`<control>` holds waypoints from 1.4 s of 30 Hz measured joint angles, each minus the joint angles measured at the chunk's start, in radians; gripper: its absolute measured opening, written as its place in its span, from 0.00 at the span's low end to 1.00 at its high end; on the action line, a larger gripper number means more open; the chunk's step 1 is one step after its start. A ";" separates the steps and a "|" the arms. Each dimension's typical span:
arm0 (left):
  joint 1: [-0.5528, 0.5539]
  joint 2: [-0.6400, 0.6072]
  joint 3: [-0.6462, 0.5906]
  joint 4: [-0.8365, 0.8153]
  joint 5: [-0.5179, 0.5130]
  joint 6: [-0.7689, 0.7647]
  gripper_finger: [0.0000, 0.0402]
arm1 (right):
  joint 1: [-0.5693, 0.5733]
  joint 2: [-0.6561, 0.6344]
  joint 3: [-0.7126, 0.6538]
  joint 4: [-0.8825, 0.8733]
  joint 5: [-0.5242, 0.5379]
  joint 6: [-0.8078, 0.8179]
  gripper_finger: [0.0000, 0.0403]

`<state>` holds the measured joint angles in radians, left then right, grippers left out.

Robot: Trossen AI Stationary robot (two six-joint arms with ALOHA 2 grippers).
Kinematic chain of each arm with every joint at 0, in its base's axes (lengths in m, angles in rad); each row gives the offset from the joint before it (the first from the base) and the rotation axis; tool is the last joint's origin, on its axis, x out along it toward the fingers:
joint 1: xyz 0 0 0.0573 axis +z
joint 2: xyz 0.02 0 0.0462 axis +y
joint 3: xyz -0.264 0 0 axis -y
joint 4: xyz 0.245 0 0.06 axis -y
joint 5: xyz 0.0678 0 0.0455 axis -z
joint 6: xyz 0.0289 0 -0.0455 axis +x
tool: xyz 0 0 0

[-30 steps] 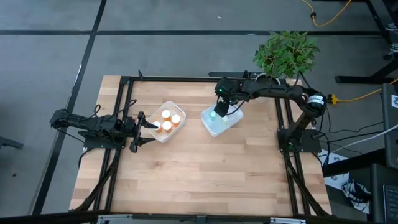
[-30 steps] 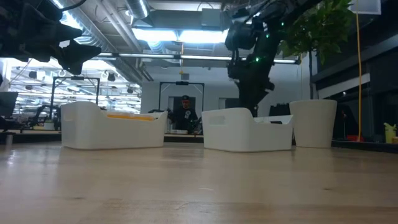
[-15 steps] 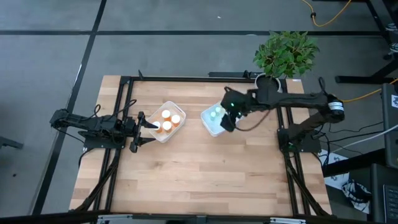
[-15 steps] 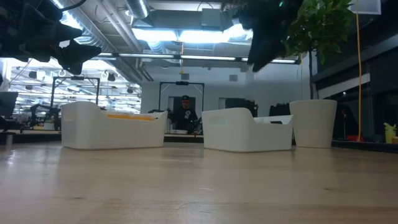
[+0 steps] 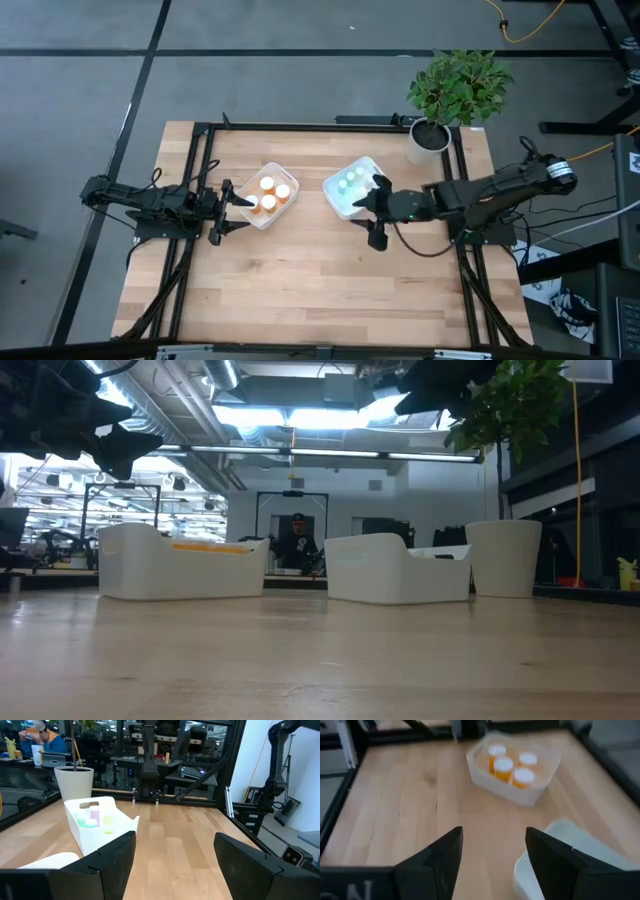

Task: Pick and place medicine bottles into bin by pill shape (circle, oval)
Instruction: Return to Home Position

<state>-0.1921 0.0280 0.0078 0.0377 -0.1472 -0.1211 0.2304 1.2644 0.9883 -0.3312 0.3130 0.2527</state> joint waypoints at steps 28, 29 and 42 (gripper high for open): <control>0.000 0.000 0.000 0.000 0.000 0.000 0.66 | 0.265 -0.768 -0.762 0.524 -0.109 -0.236 0.54; 0.000 0.000 0.000 0.000 0.000 0.000 0.66 | 0.273 -0.788 -0.770 0.523 -0.123 -0.250 0.54; 0.000 0.000 0.000 0.000 0.000 0.000 0.66 | 0.278 -0.904 -0.817 0.522 0.071 -0.264 0.54</control>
<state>-0.1919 0.0279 0.0078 0.0376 -0.1474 -0.1211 0.5087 0.3607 0.1711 0.1909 0.3843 -0.0111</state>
